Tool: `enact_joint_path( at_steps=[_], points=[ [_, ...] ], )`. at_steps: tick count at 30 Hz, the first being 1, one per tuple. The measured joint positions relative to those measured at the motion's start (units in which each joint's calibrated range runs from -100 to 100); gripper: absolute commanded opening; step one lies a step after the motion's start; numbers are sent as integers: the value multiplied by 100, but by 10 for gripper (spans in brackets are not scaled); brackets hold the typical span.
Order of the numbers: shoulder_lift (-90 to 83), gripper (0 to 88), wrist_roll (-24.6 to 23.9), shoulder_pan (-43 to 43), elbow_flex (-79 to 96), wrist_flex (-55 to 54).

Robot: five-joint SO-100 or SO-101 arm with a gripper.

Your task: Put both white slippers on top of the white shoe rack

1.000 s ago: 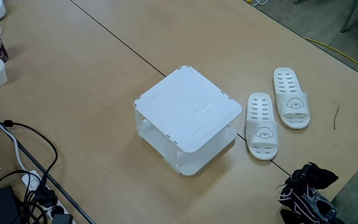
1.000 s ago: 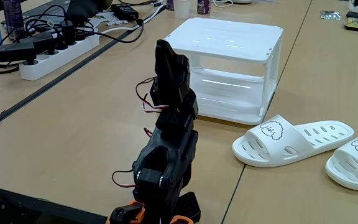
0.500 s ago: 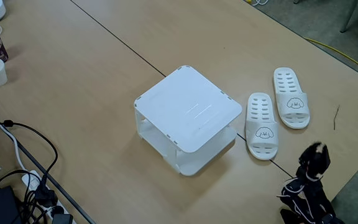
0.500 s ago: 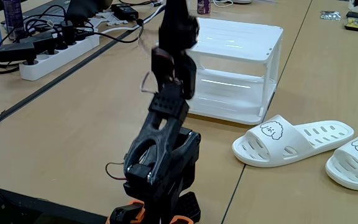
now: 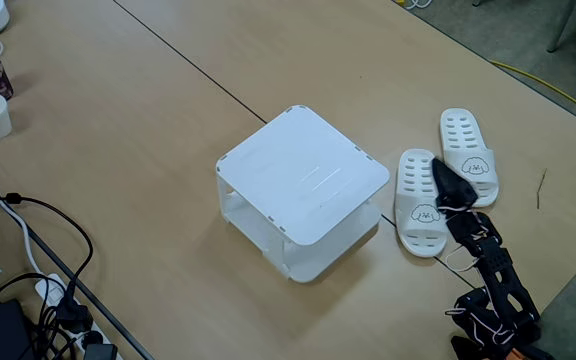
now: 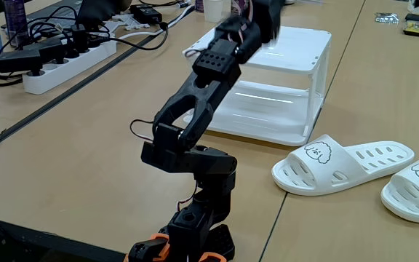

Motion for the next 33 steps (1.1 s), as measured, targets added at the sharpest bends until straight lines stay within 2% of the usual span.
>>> enact_joint_path(
  at_steps=[5,7,11,17,21,28,33],
  points=[
    [107,11,0,-172,288,2438],
    [124,27,0,-172,494,2987],
    [124,121,0,-315,1132,3296],
    [289,139,0,-307,1941,3296],
    [503,143,0,-330,2444,2644],
    [816,176,0,-315,3702,-17],
    [816,221,0,30,4636,-1794]
  ],
)
